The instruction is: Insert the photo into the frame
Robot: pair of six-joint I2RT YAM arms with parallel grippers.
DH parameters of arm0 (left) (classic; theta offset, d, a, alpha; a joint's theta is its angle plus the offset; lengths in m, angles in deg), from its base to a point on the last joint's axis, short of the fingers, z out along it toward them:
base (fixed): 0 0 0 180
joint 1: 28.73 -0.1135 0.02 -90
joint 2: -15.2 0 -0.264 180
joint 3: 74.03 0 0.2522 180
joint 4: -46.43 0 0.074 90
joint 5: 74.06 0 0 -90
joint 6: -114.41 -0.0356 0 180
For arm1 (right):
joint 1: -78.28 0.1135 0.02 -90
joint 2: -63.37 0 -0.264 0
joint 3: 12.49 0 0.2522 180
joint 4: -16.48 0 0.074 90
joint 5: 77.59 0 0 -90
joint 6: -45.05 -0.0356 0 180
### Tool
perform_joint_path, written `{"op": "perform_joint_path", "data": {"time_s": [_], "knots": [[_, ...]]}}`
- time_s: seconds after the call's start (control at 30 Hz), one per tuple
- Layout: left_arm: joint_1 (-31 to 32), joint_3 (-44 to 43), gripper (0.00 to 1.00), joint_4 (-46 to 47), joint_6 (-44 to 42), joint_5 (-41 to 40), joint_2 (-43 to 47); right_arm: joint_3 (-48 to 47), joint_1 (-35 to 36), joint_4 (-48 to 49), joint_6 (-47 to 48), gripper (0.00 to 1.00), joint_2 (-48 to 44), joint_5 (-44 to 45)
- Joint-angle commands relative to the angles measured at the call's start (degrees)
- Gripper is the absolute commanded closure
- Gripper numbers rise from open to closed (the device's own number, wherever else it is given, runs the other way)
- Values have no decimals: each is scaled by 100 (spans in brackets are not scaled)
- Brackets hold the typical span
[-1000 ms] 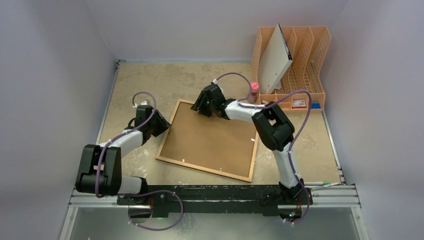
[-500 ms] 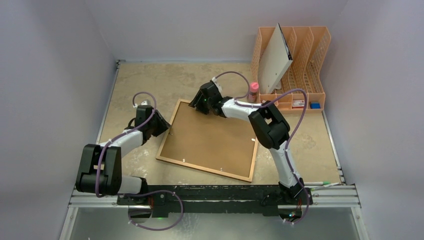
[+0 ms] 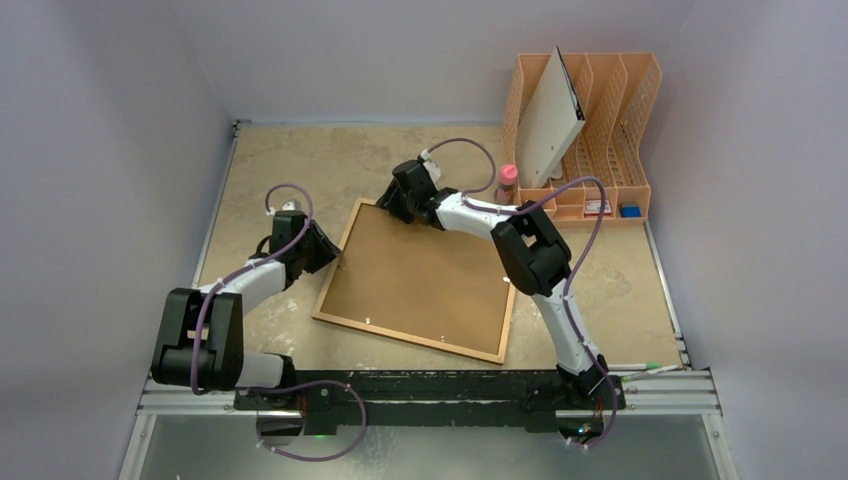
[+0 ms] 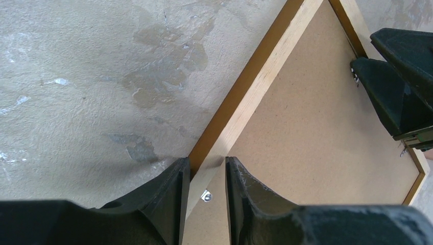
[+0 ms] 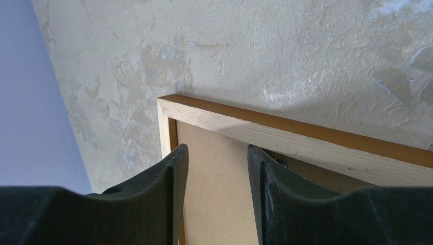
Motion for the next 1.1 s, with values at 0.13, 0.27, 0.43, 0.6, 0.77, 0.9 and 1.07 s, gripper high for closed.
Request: {"op": "perform_joint_path", "data": {"time_s": [0.13, 0.27, 0.43, 0.6, 0.77, 0.9, 1.07], "knots": [[32, -106, 67, -40, -92, 110, 45, -23, -30, -406, 191, 50, 37, 188], [35, -119, 67, -40, -101, 112, 46, 20, -25, 25, 669, 50, -87, -193], [37, -110, 67, -40, -101, 82, 57, 143, -26, 478, 1253, 48, -297, -447], [32, -121, 66, -40, -101, 59, 58, 306, -25, 558, 1353, 47, -447, -641], [31, -119, 66, -133, -109, 50, 70, 312, -24, 287, 1314, 47, -489, -539], [31, -110, 66, -234, -102, 33, 97, 359, -21, 230, 1297, 48, -522, -539], [31, -102, 66, -248, -110, 28, 105, 392, -27, 39, 1248, 48, -527, -511]]}}
